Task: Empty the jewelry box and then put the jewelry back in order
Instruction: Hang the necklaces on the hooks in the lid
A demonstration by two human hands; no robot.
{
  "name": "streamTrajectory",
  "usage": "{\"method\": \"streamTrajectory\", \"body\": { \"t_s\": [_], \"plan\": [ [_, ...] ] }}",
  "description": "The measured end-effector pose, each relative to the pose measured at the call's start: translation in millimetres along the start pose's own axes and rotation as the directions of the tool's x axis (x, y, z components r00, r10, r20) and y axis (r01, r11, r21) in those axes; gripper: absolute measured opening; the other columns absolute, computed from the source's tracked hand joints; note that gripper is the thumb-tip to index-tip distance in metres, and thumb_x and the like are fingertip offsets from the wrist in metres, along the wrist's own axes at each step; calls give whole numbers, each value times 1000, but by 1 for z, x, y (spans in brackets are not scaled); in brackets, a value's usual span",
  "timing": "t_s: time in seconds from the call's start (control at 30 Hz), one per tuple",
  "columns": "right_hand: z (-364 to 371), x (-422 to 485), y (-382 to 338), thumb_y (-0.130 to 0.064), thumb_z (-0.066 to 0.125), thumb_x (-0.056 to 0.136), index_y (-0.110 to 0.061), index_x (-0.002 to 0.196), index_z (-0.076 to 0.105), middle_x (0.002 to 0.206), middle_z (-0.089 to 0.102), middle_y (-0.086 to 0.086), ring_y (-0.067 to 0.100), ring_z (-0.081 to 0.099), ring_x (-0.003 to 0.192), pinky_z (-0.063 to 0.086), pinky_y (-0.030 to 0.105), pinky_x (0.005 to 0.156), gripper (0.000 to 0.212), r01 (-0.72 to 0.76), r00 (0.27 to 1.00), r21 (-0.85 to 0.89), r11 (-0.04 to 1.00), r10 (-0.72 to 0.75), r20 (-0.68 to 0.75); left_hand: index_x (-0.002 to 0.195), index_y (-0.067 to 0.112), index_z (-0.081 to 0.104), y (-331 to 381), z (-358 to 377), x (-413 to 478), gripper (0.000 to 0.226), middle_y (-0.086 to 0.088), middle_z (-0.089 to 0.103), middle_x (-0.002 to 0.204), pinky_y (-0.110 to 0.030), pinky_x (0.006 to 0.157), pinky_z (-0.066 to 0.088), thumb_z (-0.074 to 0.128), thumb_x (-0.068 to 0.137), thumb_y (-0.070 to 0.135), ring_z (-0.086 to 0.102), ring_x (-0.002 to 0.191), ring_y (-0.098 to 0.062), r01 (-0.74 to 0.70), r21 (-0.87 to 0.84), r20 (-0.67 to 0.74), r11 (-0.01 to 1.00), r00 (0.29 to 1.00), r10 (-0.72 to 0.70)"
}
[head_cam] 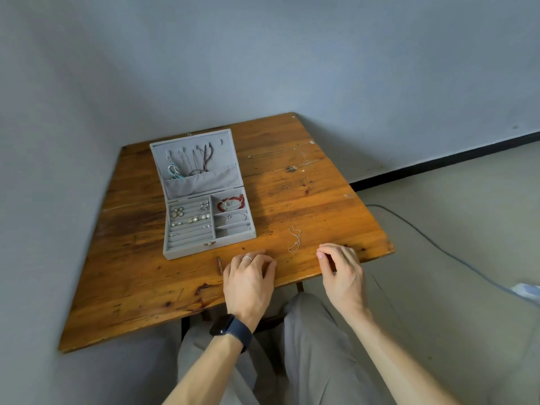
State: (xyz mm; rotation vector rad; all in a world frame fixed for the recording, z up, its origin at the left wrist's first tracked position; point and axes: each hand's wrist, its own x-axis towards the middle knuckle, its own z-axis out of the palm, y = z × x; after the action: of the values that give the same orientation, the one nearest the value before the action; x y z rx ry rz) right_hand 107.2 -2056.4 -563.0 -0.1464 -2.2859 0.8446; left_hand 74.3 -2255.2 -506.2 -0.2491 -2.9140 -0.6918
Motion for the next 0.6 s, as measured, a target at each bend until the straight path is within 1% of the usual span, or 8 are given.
{"method": "streamTrajectory", "body": {
  "t_s": [0.1,0.2,0.3,0.37,0.47,0.6],
  "plan": [
    [-3,3,-4,-15,65,96,-13,100,72,104,71,-4,6,54,98,37,8,89,9,-22,999,11,1000,22,28,105,32,69,1,-10,15,19,9,68,106,-36,89,41,54,100,41,55,104,-18,-31,-13,18,999,999,31],
    [-10,8,-10,-13,71,91,-19,99,74,101,71,-12,6,54,94,42,15,80,9,-86,991,45,995,81,104,105,30,69,9,-20,39,19,8,67,101,-36,81,48,54,100,41,55,99,-17,-68,-64,12,996,998,69],
    [-21,21,-10,-19,70,93,-27,96,73,96,69,-23,1,57,93,42,9,76,9,-182,971,125,975,158,181,105,28,70,21,-26,72,20,8,67,100,-40,81,50,54,100,40,56,98,-17,-133,-71,-19,989,991,131],
    [-27,36,-5,-20,69,94,-31,94,72,94,69,-24,3,63,94,45,8,75,11,-216,958,174,961,174,228,105,27,70,29,-25,97,21,6,68,103,-40,83,49,54,100,40,56,99,-18,-173,-51,-29,984,985,172],
    [-31,69,3,-26,68,95,-36,93,70,95,68,-23,4,64,93,47,11,73,10,-189,948,166,968,136,288,104,28,70,44,-17,138,23,7,68,105,-38,83,47,53,100,43,56,99,-18,-219,-5,-23,976,976,219],
    [-16,134,27,-34,62,97,-38,97,68,98,65,-26,-2,60,99,47,9,80,7,-122,926,99,988,78,370,108,30,69,64,5,203,26,6,68,107,-37,84,49,49,101,45,56,102,-18,-238,26,10,971,971,238]
  ]
}}
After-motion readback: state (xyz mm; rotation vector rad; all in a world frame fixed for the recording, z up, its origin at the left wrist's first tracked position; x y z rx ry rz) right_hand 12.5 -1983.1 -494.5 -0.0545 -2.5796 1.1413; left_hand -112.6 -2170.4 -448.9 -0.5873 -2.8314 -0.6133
